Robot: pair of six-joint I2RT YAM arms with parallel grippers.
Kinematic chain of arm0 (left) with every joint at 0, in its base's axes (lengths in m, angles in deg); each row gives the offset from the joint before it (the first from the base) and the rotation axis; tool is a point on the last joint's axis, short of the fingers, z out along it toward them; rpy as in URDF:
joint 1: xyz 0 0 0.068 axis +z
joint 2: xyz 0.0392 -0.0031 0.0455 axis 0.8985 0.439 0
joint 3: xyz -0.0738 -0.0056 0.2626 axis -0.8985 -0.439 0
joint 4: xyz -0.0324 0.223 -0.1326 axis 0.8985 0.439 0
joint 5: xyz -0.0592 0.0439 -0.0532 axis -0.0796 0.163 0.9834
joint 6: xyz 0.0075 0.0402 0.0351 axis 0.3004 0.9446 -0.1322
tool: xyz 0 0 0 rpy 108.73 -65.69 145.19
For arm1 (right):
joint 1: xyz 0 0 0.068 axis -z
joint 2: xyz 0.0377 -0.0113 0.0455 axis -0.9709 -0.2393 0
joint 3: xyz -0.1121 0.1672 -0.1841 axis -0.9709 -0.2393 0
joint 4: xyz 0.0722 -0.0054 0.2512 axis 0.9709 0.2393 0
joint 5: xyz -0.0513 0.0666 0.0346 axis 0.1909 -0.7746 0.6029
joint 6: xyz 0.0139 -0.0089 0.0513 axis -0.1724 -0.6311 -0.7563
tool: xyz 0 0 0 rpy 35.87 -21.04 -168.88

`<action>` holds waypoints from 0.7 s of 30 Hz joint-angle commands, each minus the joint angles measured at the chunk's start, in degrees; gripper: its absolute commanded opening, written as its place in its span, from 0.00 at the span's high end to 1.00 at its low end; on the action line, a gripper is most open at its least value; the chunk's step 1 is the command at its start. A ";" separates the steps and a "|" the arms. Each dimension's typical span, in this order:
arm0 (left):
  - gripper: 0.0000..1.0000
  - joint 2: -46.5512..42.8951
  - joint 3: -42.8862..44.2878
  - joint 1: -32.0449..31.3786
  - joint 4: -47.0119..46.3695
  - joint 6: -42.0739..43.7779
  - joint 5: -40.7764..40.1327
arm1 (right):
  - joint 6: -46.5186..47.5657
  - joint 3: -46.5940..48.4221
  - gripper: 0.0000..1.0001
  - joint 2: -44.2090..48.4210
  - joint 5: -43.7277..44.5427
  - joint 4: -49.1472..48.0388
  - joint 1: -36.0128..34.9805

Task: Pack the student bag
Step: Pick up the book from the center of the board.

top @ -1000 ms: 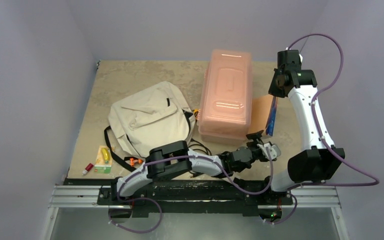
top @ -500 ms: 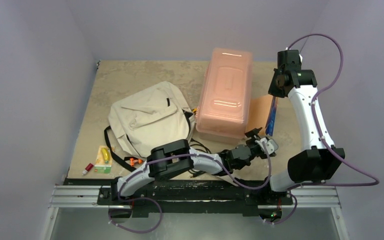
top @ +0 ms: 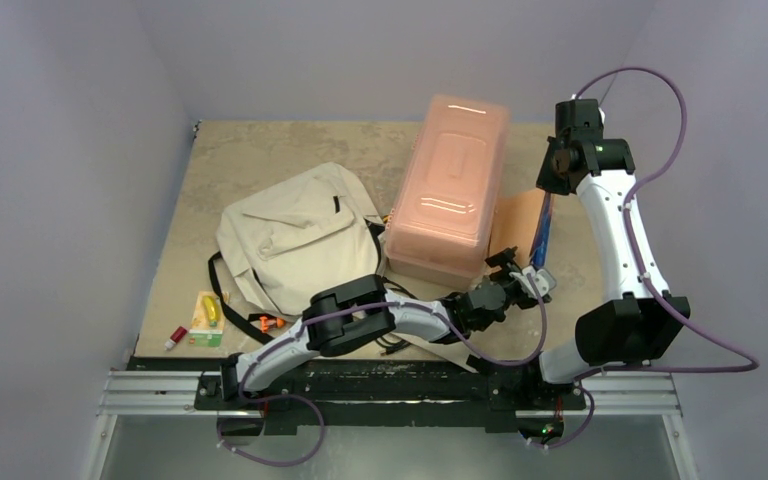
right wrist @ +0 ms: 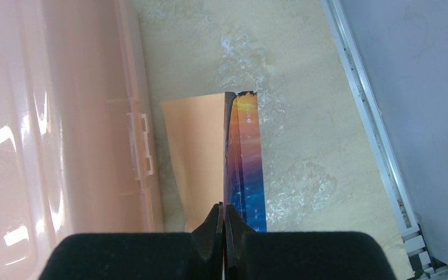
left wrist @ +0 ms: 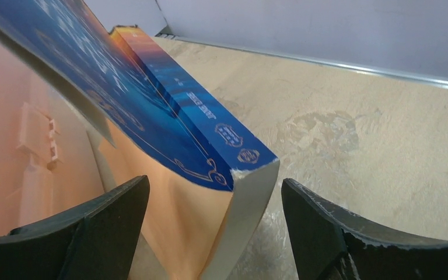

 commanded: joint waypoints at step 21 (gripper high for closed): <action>0.92 1.54 4.32 -0.17 0.53 4.01 -5.54 | -0.59 2.74 0.49 2.55 -4.51 -2.88 0.00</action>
